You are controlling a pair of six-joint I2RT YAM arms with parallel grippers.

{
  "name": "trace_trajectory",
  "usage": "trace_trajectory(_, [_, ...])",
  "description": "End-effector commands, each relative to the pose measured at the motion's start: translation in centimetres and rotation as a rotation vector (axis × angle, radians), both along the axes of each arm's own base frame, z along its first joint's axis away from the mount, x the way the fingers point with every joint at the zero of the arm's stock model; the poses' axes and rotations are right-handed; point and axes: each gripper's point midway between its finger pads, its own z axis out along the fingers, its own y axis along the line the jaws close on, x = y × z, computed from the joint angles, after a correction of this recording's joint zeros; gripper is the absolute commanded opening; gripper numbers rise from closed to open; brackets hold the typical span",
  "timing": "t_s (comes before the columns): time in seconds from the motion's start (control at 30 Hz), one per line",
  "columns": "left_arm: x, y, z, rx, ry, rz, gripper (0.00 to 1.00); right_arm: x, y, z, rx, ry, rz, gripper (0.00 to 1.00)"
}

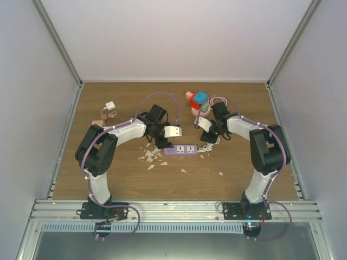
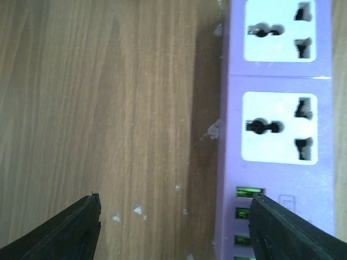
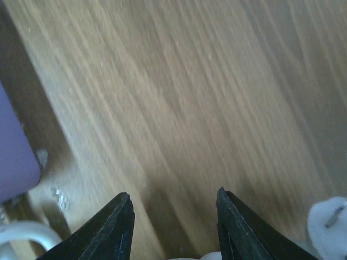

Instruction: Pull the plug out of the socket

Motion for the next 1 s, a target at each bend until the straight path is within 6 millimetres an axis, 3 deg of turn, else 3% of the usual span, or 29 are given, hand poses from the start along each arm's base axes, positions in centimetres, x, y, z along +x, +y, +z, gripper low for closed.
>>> trace_trajectory(0.0, [-2.3,-1.3,0.4,-0.049,0.073,-0.065,0.75,-2.7,-3.5,-1.5,-0.078,0.08,-0.052,0.43])
trace_trajectory(0.2, [-7.2,-3.3,-1.6,-0.017,0.126,-0.194,0.67,-4.8,-6.6,-1.3,-0.08,0.106,-0.107,0.43])
trace_trajectory(0.43, [-11.8,-6.5,-0.8,-0.067,0.178,-0.303,0.64,-9.0,-9.6,-1.7,-0.11,0.152,-0.152,0.43])
trace_trajectory(0.6, [-15.0,-8.2,-1.3,-0.05,0.185,-0.392,0.64,-12.3,-12.1,-1.7,-0.15,0.166,-0.194,0.44])
trace_trajectory(0.83, [-16.0,-9.2,-1.5,-0.048,0.188,-0.418,0.65,-15.3,-12.3,-1.6,-0.15,0.202,-0.181,0.44])
trace_trajectory(0.9, [-15.8,-9.3,-1.0,-0.044,0.185,-0.412,0.69,-15.0,-12.1,-1.0,-0.137,0.183,-0.175,0.44])
trace_trajectory(0.97, [-15.3,-9.3,-0.3,-0.045,0.191,-0.393,0.75,-13.5,-11.7,0.4,-0.105,0.124,-0.184,0.46])
